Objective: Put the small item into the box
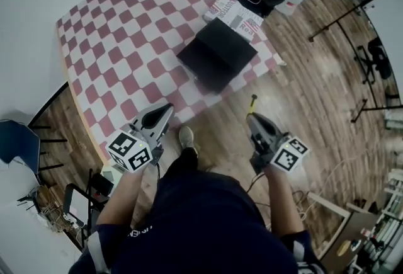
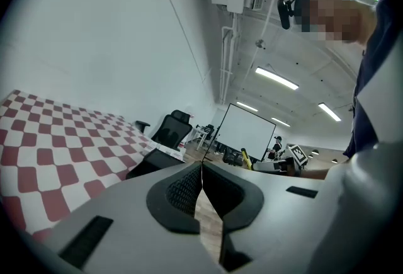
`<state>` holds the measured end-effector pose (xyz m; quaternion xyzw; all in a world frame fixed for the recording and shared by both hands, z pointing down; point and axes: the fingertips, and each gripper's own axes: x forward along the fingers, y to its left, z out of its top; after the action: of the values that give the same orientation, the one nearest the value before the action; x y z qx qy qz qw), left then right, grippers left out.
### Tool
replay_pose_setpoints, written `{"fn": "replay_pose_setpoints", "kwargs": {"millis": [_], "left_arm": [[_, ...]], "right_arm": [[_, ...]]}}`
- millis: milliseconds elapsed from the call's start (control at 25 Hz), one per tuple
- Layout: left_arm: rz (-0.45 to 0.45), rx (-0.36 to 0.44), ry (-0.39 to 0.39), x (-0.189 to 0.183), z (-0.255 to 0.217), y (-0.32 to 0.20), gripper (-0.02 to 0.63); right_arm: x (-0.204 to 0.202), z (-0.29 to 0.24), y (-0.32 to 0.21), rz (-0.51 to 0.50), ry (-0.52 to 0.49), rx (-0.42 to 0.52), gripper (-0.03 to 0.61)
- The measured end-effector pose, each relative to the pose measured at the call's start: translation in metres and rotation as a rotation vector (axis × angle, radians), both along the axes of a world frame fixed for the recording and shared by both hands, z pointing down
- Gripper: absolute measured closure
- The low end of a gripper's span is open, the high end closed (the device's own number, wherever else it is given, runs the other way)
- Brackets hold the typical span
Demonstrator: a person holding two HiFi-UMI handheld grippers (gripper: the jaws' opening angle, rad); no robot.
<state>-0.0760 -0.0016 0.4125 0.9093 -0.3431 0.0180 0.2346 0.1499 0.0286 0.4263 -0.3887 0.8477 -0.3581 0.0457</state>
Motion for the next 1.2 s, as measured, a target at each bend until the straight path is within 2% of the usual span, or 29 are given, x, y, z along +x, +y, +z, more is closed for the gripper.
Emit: {"fn": "replay_pose_setpoints", "kwargs": {"millis": [200,400,720,1200], "left_arm": [[0.018,0.018,-0.01,-0.027,-0.001,-0.042,0.581],[0.02,-0.005,0.014,-0.036,0.003,-0.057,0.581],[0.01,-0.023,0.006,-0.039,0.013,-0.075,0.581],[-0.076,-0.083,-0.03,-0.028,0.029,-0.103,0.581]], "right_arm": [[-0.028,-0.011,-0.043,0.001,0.025,0.017,0.545],[-0.042,-0.017,-0.065,0.006,0.063,-0.001,0.546],[-0.048,-0.01,-0.097,-0.019,0.077,-0.015,0.546],[-0.046,0.006,-0.173,-0.116,0.126,0.004,0.546]]}}
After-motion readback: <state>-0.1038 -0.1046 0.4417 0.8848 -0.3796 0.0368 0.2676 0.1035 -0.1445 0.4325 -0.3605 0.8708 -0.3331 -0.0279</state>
